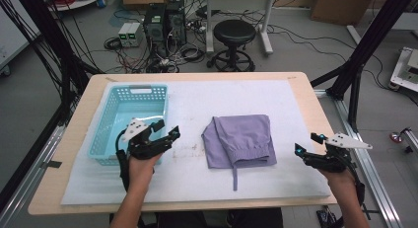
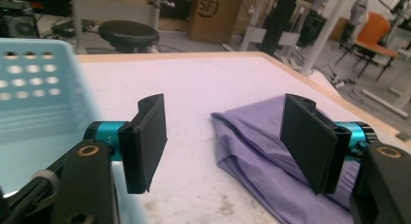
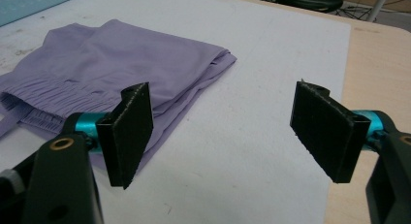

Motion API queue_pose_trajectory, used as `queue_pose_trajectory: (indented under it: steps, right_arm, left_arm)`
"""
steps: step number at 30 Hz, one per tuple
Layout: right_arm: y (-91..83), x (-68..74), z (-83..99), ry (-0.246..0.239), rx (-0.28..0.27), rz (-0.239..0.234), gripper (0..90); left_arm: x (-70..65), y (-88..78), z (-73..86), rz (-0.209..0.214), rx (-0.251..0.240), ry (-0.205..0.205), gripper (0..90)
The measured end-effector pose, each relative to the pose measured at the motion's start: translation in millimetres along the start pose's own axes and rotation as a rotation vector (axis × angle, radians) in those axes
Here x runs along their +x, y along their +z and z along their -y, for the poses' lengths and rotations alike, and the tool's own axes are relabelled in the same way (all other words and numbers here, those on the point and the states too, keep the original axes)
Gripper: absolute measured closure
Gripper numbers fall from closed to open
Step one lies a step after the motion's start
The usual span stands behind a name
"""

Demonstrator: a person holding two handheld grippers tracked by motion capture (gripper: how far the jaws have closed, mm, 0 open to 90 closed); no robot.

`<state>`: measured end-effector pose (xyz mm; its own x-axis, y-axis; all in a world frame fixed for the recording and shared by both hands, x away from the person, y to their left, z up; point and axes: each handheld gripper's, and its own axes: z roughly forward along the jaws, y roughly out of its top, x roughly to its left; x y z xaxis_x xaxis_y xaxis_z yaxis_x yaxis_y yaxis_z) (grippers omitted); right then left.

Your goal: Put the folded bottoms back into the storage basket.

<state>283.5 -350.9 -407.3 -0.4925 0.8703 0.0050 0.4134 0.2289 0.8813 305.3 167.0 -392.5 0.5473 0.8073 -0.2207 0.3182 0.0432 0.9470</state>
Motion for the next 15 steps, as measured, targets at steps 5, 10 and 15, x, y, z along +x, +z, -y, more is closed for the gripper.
queue_pose_trajectory:
  steps: [5,10,15]
  right_arm:
    - [0.8,-0.2,0.7,-0.002,0.003,-0.002,23.8]
    - [1.0,0.0,0.6,-0.002,0.004,-0.005,23.8]
    - [0.0,-1.4,0.7,0.001,-0.003,-0.005,23.8]
  left_arm:
    - [-19.3,22.4,5.4,0.035,0.047,0.041,40.9]
    - [-32.4,47.3,14.0,0.036,0.107,0.042,40.1]
    - [-37.8,67.2,21.5,0.019,0.160,0.044,40.0]
